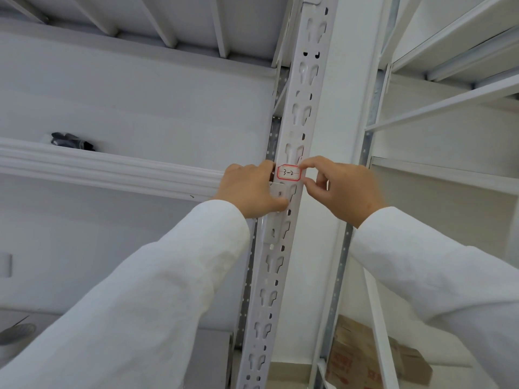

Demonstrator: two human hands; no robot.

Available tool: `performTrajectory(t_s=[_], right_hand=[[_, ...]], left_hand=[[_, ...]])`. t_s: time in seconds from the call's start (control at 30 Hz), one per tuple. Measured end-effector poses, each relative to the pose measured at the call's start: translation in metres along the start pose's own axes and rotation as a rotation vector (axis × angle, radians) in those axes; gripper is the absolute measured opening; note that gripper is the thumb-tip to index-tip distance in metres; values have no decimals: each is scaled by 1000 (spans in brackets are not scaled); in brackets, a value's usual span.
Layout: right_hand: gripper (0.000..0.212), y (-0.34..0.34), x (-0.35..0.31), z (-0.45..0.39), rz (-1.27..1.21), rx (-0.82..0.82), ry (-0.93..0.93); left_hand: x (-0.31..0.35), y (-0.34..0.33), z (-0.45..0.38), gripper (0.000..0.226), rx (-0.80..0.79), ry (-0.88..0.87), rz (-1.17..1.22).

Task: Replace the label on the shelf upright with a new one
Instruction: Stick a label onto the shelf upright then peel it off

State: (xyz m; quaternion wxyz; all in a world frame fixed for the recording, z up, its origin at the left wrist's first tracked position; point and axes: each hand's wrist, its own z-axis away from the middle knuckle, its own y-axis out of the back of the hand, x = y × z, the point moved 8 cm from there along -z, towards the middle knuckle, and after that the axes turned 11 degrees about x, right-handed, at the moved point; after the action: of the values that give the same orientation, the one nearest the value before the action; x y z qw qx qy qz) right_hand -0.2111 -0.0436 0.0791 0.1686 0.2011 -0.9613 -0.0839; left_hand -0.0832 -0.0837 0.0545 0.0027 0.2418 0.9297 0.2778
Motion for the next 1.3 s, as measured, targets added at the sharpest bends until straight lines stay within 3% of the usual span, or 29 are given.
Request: performTrajectory(t_s=[0.2, 0.57, 0.97, 1.1, 1.3], right_hand=[[18, 6, -14, -5, -9, 51, 33], [41, -7, -36, -26, 70, 25, 73], [11, -8, -52, -21, 243, 96, 188], [21, -11, -54, -21, 232, 130, 225], [13, -8, -56, -17, 202, 189, 259]], left_hand=[[1, 2, 1, 38, 1, 4, 22], [1, 3, 2, 34, 8, 3, 39], [2, 3, 1, 36, 23, -8, -8], [2, 2, 0, 39, 24, -11, -5], [1, 2, 1, 33, 15, -7, 20]])
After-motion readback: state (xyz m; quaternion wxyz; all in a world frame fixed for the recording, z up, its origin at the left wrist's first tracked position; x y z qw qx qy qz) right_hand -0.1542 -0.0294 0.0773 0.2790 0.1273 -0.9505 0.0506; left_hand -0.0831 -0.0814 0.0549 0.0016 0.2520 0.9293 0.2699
